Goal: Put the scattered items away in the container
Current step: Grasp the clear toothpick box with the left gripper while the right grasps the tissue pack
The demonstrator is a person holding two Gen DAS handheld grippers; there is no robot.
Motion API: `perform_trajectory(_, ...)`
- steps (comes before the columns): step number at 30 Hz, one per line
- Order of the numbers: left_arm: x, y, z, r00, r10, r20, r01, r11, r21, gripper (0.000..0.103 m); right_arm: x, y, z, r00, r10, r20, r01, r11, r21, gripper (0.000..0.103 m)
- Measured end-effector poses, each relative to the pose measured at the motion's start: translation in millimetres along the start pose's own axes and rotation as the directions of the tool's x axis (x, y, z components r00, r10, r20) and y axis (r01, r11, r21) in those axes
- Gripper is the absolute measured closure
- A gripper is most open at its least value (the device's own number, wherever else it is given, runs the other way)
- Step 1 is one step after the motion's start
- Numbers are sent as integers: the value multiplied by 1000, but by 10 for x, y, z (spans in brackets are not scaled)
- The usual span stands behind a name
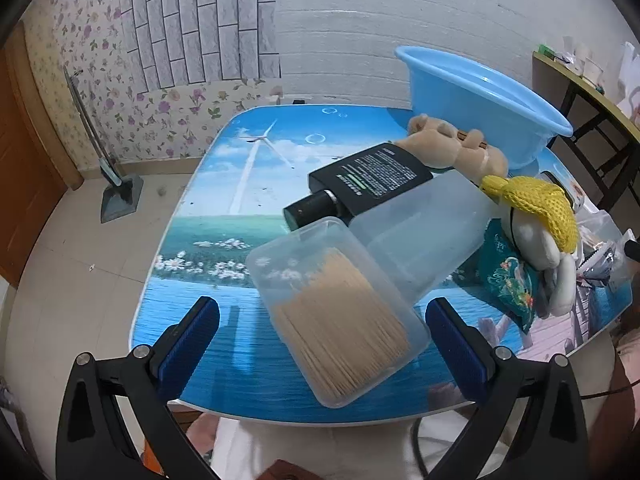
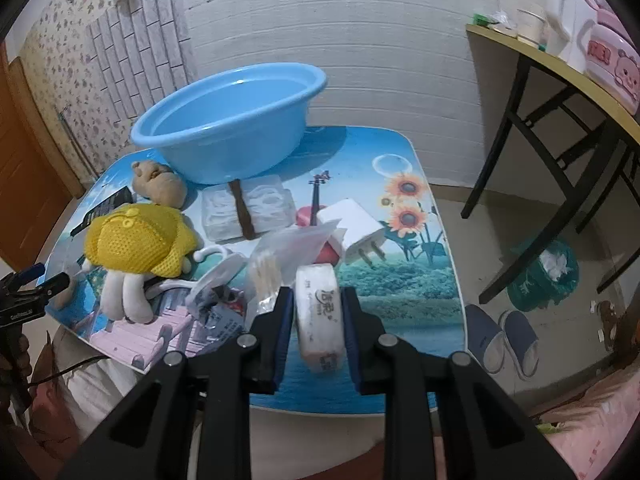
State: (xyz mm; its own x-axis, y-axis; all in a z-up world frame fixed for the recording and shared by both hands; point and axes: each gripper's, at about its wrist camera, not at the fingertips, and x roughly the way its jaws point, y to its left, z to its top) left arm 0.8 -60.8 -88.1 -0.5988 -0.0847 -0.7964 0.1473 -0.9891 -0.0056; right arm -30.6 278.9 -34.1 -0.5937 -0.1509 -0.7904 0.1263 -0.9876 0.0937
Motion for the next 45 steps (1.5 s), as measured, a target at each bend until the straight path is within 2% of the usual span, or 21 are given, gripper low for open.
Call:
perform_trajectory(2,-18,23,-5,1000,13,7,-13,1000,15,2,14,0,-2,1000,0,-4,0,1000,1,79)
perform_trajectory(7,-44,102,-28,1000,2,-4,-2,1000,-1,19,33,28,-1,1000,-6,-4,5,1000,-10,79)
perform_trajectory(9,-11,107,-31,1000,1,-21,-1,1000,-7,23,50,29,1,1000,-15,-3,15,1000,-6,79)
perform_trajectory(21,205,24,-5,999,1,-44,-2,1000,-23,23,102,57,-33,999,-34,-18,33,999,-26,78)
perform_trajectory(23,216,33,0,999,0,-38,-1,1000,-25,22,106,49,-38,999,-33,-21,33,999,-23,78)
perform_trajectory(24,228,33,-2,999,3,-38,-4,1000,-22,18,111,45,-47,999,-32,-22,32,999,-20,78)
perform_trajectory(27,262,51,-20,998,4,-55,-6,1000,-31,0,133,30,-63,999,-31,-27,31,999,-10,78)
perform_trajectory(32,279,40,-67,1000,3,-31,-3,1000,-29,0,173,25,-77,999,-30,-33,30,1000,-6,78)
perform_trajectory(36,286,50,-57,999,5,-41,-7,999,-35,0,158,15,-79,999,-33,-20,33,999,-1,81)
perform_trajectory(38,261,56,-75,1000,14,-25,-15,999,-39,6,129,0,-65,999,-32,-7,32,999,6,83)
perform_trajectory(40,204,54,-85,1000,18,-1,-18,999,-41,31,76,-27,-36,999,-31,17,31,999,21,83)
perform_trajectory(41,193,55,-78,1000,18,5,-18,999,-39,37,38,-43,-16,999,-32,32,32,999,28,83)
perform_trajectory(45,193,52,-69,1000,13,5,-12,999,-40,37,-65,-84,56,997,-36,72,33,999,42,83)
